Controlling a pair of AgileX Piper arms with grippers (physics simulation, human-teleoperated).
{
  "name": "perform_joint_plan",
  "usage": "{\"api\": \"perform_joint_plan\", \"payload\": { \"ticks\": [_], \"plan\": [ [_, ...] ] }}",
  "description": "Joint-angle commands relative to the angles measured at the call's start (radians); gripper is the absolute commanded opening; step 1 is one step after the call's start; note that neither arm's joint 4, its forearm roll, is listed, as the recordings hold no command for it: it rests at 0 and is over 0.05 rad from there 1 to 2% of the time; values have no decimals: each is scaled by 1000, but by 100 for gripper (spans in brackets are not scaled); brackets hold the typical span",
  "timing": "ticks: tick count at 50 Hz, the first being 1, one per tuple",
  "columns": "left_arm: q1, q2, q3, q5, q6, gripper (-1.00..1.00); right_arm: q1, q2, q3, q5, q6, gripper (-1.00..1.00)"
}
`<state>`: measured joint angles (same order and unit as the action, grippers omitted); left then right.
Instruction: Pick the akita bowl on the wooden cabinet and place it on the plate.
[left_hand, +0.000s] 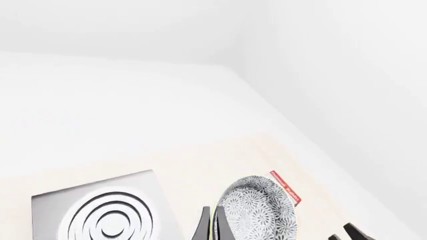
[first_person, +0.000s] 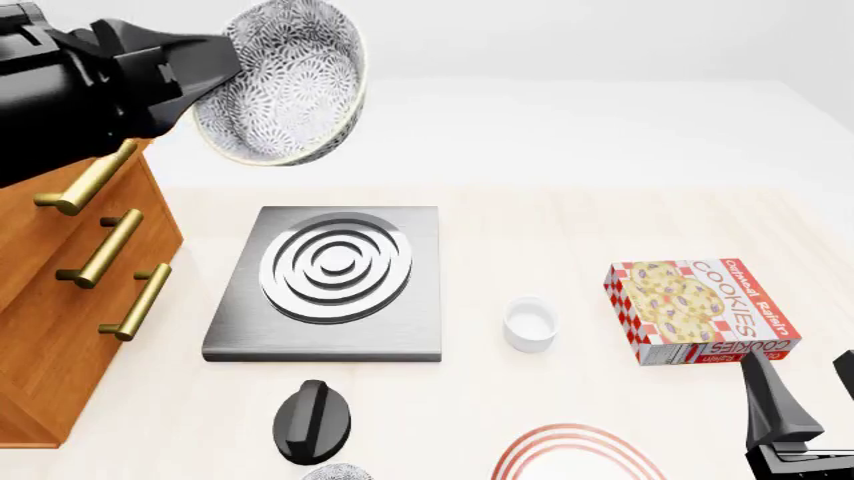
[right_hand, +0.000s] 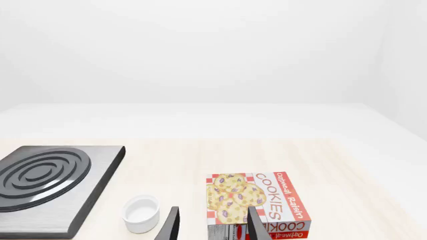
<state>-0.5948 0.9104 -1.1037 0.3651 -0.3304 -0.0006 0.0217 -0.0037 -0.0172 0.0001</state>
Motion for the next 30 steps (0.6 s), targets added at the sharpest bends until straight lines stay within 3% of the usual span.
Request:
{"api": "perform_joint_plan", "payload": {
  "ticks": [1,30],
  "plan": [
    [-33,-3,22,-12,4,-100,0,0,0,0,0,100],
    [-138,8,77,-40,-8,-100,0,0,0,0,0,100]
  ]
}}
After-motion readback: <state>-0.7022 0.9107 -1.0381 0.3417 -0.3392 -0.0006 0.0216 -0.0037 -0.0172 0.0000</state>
